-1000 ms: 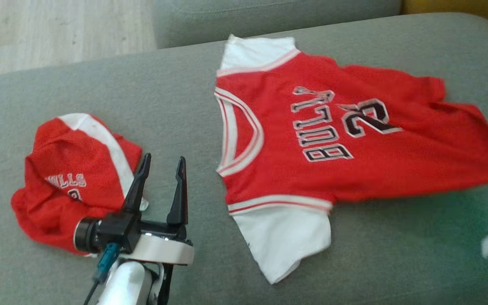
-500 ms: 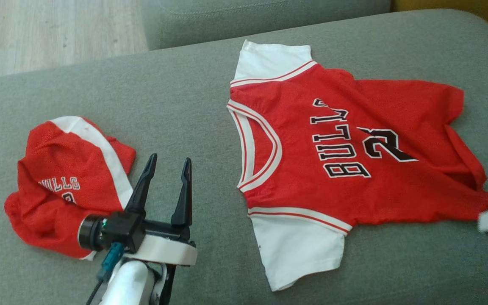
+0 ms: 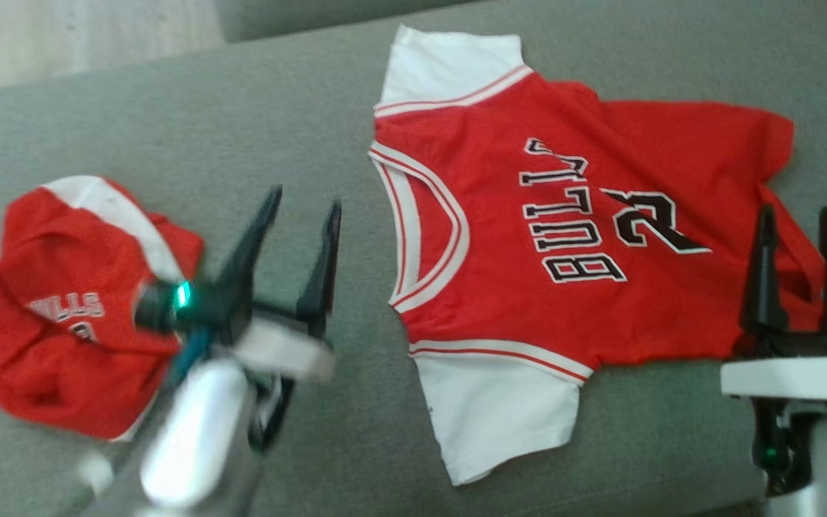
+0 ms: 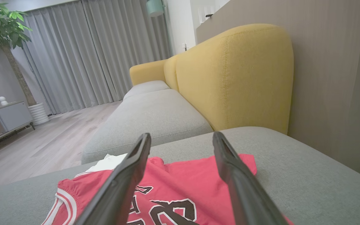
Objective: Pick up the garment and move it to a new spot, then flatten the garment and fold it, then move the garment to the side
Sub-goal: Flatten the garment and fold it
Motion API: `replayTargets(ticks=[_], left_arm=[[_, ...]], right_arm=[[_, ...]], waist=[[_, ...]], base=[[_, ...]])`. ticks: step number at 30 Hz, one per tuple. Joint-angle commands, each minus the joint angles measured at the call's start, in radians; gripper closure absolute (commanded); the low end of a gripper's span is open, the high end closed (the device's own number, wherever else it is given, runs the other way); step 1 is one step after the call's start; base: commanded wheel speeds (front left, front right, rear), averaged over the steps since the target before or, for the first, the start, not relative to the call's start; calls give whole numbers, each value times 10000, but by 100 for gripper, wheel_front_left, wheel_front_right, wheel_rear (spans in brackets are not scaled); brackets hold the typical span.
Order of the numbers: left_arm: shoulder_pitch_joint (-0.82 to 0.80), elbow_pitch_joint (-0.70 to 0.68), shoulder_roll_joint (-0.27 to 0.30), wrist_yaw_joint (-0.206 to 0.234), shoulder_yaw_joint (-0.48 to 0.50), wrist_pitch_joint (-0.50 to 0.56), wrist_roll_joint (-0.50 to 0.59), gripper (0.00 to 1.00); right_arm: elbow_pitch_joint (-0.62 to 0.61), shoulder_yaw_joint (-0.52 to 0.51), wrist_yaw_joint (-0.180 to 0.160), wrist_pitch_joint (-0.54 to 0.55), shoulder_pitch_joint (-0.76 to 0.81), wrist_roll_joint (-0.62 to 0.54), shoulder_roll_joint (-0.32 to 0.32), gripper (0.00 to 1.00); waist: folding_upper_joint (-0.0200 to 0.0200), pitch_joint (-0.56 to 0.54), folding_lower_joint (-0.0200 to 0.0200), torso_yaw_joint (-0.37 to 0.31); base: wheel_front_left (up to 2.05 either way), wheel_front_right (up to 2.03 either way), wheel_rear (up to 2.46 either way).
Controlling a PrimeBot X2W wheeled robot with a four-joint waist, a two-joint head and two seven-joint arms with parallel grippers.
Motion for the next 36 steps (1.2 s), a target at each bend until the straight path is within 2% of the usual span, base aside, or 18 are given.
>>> replayTargets(ticks=[1,4,8,13,18,26,36], left_arm=[[-931,-268,228,-117,250,192,-15,0],[-2319,-45,643,-481,22,1201,-168,0],[-4377,631,1267,-676,-755,3467,-984,0],[-6291,1383,2493,-688,-2479,6061,-3060,0],[-7306,2117,3533,-690,-3601,7401,-4901,0],[-7593,2734,3921,-691,-4348,8070,-6240,0],[-7601,3469,4329,-691,-5384,8340,-6145,0]], right_arm=[[-271,322,-7,-115,-459,92,-126,0],[-167,471,-7,-240,-745,189,-126,0],[-18,755,-7,-386,-1143,362,-126,0],[213,1226,-7,-535,-1532,659,-126,0],[384,1687,-7,-613,-1764,1026,-126,0],[270,1821,-7,-622,-1718,1353,-126,0],[84,1918,-7,-623,-1519,1551,-126,0]], waist=[[0,337,-1,-318],[0,683,-1,-562],[0,1121,-1,-962],[0,1570,-1,-1615],[0,2028,-1,-2368],[0,2251,-1,-3085],[0,2302,-1,-3485]], base=[[0,0,0],[0,0,0],[0,0,0],[0,0,0],[0,0,0],[0,0,0],[0,0,0]])
